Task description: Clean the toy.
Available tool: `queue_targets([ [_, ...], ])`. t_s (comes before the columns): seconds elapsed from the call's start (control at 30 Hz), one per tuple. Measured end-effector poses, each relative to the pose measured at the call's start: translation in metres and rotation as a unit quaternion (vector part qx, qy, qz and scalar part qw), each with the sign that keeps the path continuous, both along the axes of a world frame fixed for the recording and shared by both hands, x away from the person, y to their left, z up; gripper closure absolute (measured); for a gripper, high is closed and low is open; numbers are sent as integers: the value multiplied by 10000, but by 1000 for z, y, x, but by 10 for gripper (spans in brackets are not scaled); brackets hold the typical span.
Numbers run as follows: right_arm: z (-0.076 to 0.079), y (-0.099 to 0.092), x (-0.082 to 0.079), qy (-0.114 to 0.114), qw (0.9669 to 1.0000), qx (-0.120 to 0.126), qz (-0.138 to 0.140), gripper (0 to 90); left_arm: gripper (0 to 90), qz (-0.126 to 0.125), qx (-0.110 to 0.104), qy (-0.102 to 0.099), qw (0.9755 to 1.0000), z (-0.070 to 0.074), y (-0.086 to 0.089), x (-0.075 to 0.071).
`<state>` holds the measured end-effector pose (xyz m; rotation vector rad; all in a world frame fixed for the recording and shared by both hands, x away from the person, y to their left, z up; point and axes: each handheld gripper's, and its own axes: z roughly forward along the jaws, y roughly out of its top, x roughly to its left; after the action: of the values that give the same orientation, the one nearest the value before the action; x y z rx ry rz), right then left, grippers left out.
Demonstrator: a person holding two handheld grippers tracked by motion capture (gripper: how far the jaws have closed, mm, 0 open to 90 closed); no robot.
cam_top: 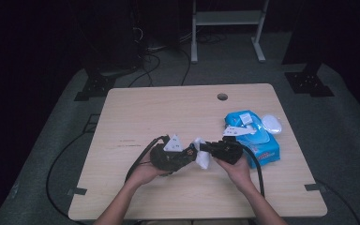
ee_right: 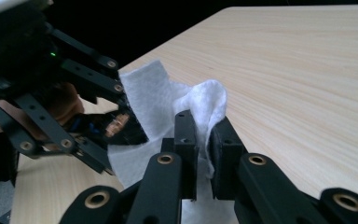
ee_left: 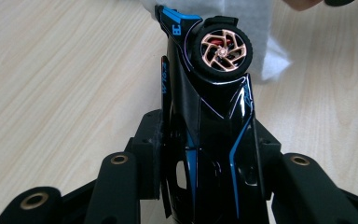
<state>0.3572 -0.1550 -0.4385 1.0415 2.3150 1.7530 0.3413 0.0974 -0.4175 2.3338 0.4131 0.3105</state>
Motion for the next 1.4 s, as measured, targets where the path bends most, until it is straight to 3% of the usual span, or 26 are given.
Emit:
queue_targets([
  [0.13,-6,-1,1,134,9999,-100,-39,824,569,36,-107,22,9999,0,4,-1],
  [0.23,2,0,-1,21,10000,35,-8,824,568,54,-111,-27,9999,1,5,-1],
  [0.3,10,0,-3,-70,9998,169,31,824,568,67,-219,-17,9997,3,6,0],
  [0.37,12,0,-4,-146,9998,138,13,824,569,78,-365,-31,9993,7,7,0],
  [0.53,-2,-3,0,109,9999,112,-46,824,569,88,-577,-59,9983,15,10,0],
  [0.6,-6,-2,1,147,9999,27,-37,824,569,92,-550,-82,9984,16,9,0],
  [0.83,11,-7,-2,1,9993,372,-70,825,569,70,-579,-65,9983,17,9,0],
  [1.13,-4,-7,1,209,9995,236,-73,825,569,51,-625,-78,9980,20,7,1],
  [1.3,11,-11,-1,47,9989,456,-87,825,569,39,-567,-46,9984,16,4,2],
  [1.4,12,-12,-2,40,9991,412,-69,824,569,27,-562,-25,9984,16,2,3],
])
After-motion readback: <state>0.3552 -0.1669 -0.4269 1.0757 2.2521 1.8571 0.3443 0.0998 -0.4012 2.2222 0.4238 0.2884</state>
